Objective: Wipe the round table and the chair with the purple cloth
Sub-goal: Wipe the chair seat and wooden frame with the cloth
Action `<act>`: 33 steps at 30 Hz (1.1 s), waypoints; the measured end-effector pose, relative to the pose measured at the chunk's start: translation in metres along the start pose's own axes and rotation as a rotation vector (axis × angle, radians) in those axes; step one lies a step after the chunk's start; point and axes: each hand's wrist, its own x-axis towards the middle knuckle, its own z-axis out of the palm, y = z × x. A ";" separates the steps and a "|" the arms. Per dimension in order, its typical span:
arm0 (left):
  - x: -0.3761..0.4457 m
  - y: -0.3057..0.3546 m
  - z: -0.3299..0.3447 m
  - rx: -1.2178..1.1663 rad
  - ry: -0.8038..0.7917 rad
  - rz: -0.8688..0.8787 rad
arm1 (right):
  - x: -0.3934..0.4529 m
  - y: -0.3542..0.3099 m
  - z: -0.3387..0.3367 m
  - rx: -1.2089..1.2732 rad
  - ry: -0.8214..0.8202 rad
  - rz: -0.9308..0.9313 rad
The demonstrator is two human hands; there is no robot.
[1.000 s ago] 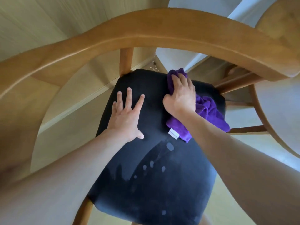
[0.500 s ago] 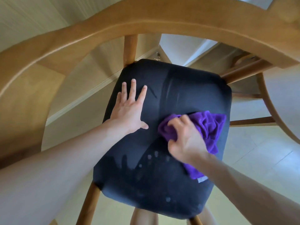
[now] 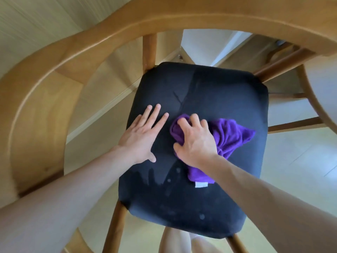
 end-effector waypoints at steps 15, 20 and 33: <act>-0.036 0.020 0.022 -0.039 0.095 -0.111 | 0.019 0.043 -0.042 0.217 0.129 0.247; -0.055 0.016 0.041 -0.116 0.110 -0.190 | -0.043 -0.023 0.003 -0.002 -0.097 -0.008; -0.083 0.029 0.060 -0.187 0.038 -0.243 | -0.107 0.014 -0.004 -0.062 -0.455 -0.301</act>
